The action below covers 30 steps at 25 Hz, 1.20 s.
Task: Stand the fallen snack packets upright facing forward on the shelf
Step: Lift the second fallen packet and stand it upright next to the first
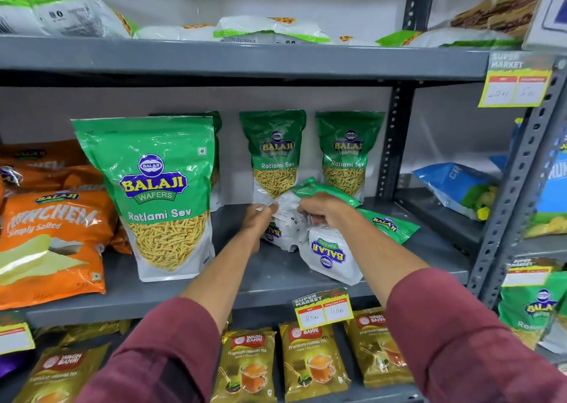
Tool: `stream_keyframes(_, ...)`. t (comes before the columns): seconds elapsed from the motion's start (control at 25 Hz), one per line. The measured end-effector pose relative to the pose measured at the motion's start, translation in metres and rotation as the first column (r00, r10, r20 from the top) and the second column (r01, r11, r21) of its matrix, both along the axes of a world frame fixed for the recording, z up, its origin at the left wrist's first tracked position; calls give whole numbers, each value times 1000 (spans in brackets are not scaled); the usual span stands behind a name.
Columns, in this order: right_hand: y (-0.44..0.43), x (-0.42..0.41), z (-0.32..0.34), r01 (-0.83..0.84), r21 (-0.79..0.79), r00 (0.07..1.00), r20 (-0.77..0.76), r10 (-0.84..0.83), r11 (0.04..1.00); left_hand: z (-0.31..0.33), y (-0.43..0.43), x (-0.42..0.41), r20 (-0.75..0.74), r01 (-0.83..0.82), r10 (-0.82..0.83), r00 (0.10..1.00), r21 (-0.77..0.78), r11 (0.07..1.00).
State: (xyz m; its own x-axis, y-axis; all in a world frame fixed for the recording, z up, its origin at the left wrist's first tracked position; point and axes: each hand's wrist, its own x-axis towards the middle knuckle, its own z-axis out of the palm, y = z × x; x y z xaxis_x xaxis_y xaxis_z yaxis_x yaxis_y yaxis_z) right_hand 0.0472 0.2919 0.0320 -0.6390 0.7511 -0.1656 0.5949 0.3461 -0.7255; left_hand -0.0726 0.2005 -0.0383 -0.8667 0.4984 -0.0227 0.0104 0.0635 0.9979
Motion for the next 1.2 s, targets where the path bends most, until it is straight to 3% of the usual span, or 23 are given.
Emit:
stream_keyframes(0.2,1,6,-9,71,41,986,-157,-64,997,-14,-9,7,70,-58,47,996,178,982)
stream_keyframes(0.36,-4,12,-14,148,-15,864,-485,-137,989,-27,-21,9,6,-61,62,998,279,958)
stream_keyframes(0.48,-10,9,-9,125,-51,796,-591,-130,991,-37,-28,12,-82,-69,100,992,316,946)
stream_keyframes(0.64,-12,2,-8,86,-40,825,-557,-94,995,-36,-27,17,-163,-164,208,964,248,955)
stream_keyframes(0.92,-13,-11,-18,52,203,913,-406,35,978,-33,-26,23,-357,-301,296,886,42,953)
stream_keyframes(1.12,-11,-10,-23,11,183,940,-338,52,983,-31,-30,31,-442,-328,282,851,-28,944)
stream_keyframes(1.2,-12,-9,-24,-2,201,941,-332,70,980,-29,-35,35,-538,-379,319,780,-2,925)
